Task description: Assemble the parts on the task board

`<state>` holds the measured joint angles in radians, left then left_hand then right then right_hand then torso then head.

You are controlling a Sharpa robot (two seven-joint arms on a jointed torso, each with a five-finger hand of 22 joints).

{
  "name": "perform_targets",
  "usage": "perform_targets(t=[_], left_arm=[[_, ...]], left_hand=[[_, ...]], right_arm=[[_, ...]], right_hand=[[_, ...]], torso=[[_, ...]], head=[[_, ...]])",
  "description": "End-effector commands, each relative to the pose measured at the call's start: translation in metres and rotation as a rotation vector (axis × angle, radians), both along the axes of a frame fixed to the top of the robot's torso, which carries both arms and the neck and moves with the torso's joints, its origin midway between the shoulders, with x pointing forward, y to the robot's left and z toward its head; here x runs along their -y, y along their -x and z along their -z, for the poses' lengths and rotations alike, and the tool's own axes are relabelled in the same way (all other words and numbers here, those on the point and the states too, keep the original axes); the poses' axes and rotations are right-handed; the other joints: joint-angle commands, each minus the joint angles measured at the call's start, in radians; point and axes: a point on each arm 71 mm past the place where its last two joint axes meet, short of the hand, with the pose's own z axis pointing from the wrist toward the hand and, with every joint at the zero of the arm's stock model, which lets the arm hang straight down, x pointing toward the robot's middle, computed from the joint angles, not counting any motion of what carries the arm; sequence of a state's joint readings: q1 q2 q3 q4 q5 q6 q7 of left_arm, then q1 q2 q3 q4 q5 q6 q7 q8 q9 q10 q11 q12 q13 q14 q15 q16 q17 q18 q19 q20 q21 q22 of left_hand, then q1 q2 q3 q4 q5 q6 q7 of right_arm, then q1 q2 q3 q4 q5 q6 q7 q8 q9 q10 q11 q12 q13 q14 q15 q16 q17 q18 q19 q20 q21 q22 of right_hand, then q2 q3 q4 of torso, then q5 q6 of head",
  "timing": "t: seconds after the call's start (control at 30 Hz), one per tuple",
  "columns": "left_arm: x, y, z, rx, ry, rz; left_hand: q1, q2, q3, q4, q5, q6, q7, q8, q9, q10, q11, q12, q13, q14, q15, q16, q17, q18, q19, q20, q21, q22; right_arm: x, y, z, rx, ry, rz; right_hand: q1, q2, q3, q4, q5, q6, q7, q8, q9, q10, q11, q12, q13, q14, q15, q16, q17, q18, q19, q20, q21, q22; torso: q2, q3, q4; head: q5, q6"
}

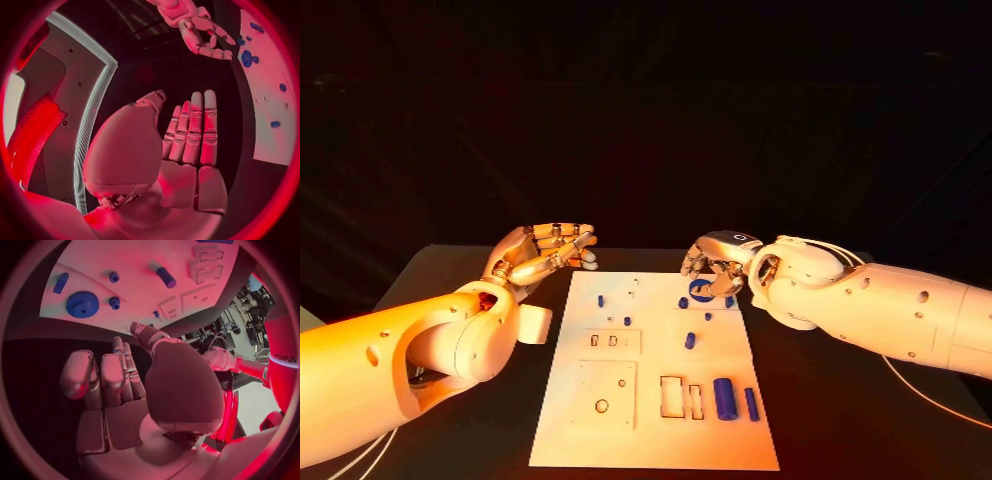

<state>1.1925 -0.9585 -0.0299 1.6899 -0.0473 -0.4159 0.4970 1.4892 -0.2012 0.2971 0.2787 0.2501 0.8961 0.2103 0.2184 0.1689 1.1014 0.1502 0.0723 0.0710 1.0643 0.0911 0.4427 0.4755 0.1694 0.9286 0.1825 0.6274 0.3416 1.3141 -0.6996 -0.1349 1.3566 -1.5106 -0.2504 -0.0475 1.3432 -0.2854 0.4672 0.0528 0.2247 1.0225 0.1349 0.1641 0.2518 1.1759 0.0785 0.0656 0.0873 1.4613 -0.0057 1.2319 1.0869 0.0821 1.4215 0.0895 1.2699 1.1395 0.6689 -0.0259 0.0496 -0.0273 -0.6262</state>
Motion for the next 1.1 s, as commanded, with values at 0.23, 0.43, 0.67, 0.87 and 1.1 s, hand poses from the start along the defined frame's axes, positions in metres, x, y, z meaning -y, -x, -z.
perform_targets(t=[0.23, 0.43, 0.67, 0.87, 1.1], left_arm=[[0.005, 0.006, -0.006, 0.018, 0.000, 0.042], [0.005, 0.006, -0.007, 0.020, 0.001, 0.041], [0.004, 0.006, -0.009, 0.021, 0.002, 0.042], [0.002, 0.006, -0.010, 0.021, 0.001, 0.040], [0.000, 0.006, -0.010, 0.019, 0.000, 0.037]], left_hand=[[-0.005, -0.007, 0.009, 0.001, -0.006, 0.005, -0.001, 0.000, -0.002, 0.005, -0.001, -0.004, 0.001, -0.018, -0.002, 0.040, 0.033, 0.009, -0.026, 0.002, 0.051, 0.036], [-0.005, -0.007, 0.010, 0.002, -0.006, 0.006, -0.001, 0.000, -0.002, 0.005, -0.001, -0.004, 0.001, -0.020, -0.002, 0.042, 0.035, 0.009, -0.028, 0.002, 0.056, 0.039], [-0.006, -0.006, 0.012, 0.002, -0.006, 0.006, -0.001, 0.000, -0.002, 0.005, -0.001, -0.004, 0.001, -0.025, -0.002, 0.045, 0.038, 0.009, -0.032, 0.003, 0.063, 0.044], [-0.006, -0.006, 0.013, 0.002, -0.006, 0.006, -0.001, 0.000, -0.002, 0.005, 0.000, -0.004, 0.001, -0.028, -0.001, 0.046, 0.039, 0.009, -0.034, 0.003, 0.066, 0.046], [-0.006, -0.004, 0.014, 0.002, -0.006, 0.006, -0.001, 0.000, -0.002, 0.005, 0.000, -0.003, 0.001, -0.032, -0.001, 0.047, 0.040, 0.009, -0.037, 0.003, 0.070, 0.049]], right_arm=[[-0.004, -0.003, 0.007, 0.010, 0.143, 0.017], [-0.005, -0.004, 0.010, -0.002, 0.162, 0.021], [-0.007, -0.006, 0.013, -0.009, 0.174, 0.029], [-0.009, -0.007, 0.016, -0.017, 0.182, 0.031], [-0.010, -0.010, 0.022, -0.044, 0.191, 0.034]], right_hand=[[-0.001, 0.003, 0.000, 0.007, 0.010, 0.003, -0.006, 0.000, 0.020, -0.007, 0.000, -0.001, 0.010, 0.051, 0.003, 0.093, 0.085, -0.023, 0.027, 0.005, 0.091, 0.122], [-0.003, 0.004, 0.002, 0.010, 0.012, 0.002, -0.006, 0.000, 0.024, -0.012, 0.001, -0.002, 0.012, 0.051, 0.003, 0.102, 0.091, -0.025, 0.029, 0.007, 0.100, 0.134], [-0.003, 0.009, 0.007, 0.014, 0.014, 0.004, -0.006, 0.001, 0.028, -0.013, 0.001, -0.001, 0.013, 0.050, 0.003, 0.109, 0.095, -0.027, 0.032, 0.009, 0.110, 0.147], [-0.005, 0.013, 0.012, 0.019, 0.015, 0.008, -0.004, 0.004, 0.031, -0.012, 0.002, -0.001, 0.014, 0.048, 0.003, 0.112, 0.095, -0.026, 0.030, 0.009, 0.110, 0.147], [-0.008, 0.024, 0.026, 0.028, 0.015, 0.015, -0.001, 0.008, 0.038, -0.008, 0.002, 0.000, 0.015, 0.047, 0.004, 0.119, 0.098, -0.026, 0.028, 0.010, 0.113, 0.151]], torso=[[0.034, -0.0097, 0.0134], [0.040, -0.0126, 0.0176], [0.047, -0.0139, 0.0233], [0.052, -0.0146, 0.0262], [0.055, -0.0161, 0.0282]], head=[[-0.015, 0.000], [-0.017, -0.001], [-0.020, 0.001], [-0.020, 0.000], [-0.020, 0.001]])
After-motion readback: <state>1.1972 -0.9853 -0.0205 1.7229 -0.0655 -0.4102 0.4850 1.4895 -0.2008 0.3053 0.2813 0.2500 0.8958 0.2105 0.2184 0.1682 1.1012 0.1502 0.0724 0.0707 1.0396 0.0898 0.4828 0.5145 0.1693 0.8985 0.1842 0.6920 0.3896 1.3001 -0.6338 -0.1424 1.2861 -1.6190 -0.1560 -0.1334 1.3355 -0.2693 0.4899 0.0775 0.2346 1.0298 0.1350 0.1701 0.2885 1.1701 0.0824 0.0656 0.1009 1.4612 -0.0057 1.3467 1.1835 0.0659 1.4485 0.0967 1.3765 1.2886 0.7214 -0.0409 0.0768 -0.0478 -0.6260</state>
